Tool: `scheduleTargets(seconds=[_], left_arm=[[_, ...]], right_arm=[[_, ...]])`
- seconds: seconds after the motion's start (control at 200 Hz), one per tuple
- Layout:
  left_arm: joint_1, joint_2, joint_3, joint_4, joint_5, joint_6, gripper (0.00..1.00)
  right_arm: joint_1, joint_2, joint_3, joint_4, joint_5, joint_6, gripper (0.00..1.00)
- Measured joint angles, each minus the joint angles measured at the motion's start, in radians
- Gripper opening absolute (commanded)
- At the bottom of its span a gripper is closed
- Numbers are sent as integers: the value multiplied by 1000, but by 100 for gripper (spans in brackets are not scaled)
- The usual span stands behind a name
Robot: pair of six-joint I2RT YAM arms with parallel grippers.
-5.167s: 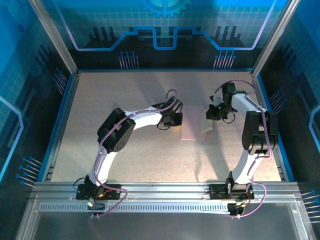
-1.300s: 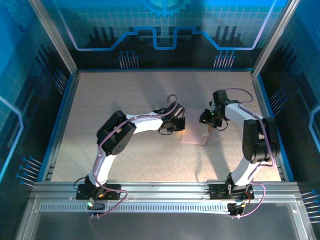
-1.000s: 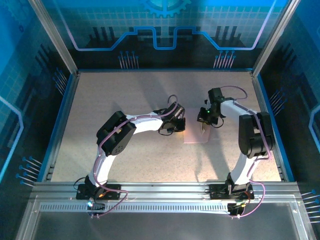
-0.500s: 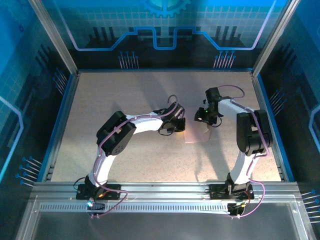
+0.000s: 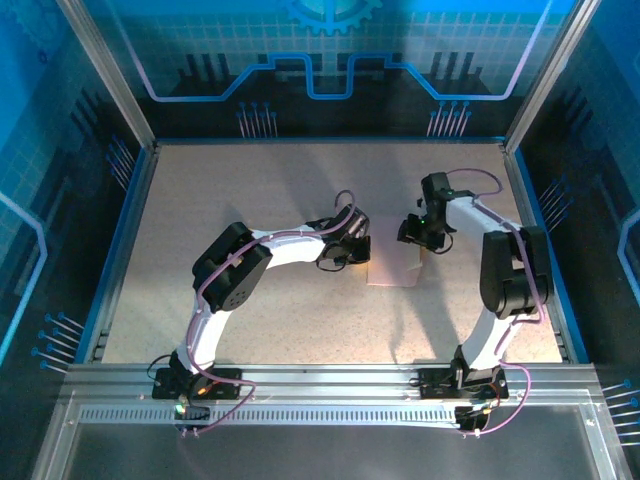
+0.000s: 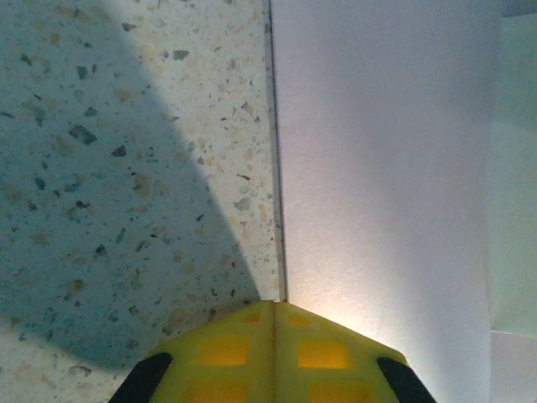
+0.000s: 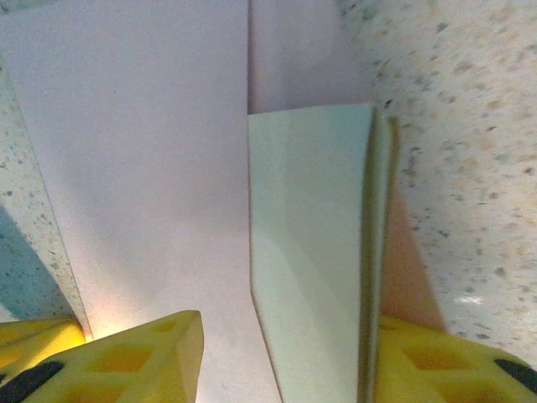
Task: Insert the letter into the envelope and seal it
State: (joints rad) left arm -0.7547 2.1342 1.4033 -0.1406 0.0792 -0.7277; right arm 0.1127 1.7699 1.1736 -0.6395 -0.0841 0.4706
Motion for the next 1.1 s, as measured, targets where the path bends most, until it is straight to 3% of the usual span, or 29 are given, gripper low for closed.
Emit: scheduleTargets(seconds=[0.17, 0.515, 0.911, 1.101], left_arm=[[0, 0, 0, 0, 0, 0, 0], [0, 0, 0, 0, 0, 0, 0], [0, 0, 0, 0, 0, 0, 0], [0, 0, 0, 0, 0, 0, 0]], right_arm=[[-11, -22, -25, 4, -6, 0, 41], [-35, -23, -72, 15, -13, -3, 15], [-60, -23, -129, 68, -38, -19, 0], [-63, -23, -158, 119, -66, -19, 0]])
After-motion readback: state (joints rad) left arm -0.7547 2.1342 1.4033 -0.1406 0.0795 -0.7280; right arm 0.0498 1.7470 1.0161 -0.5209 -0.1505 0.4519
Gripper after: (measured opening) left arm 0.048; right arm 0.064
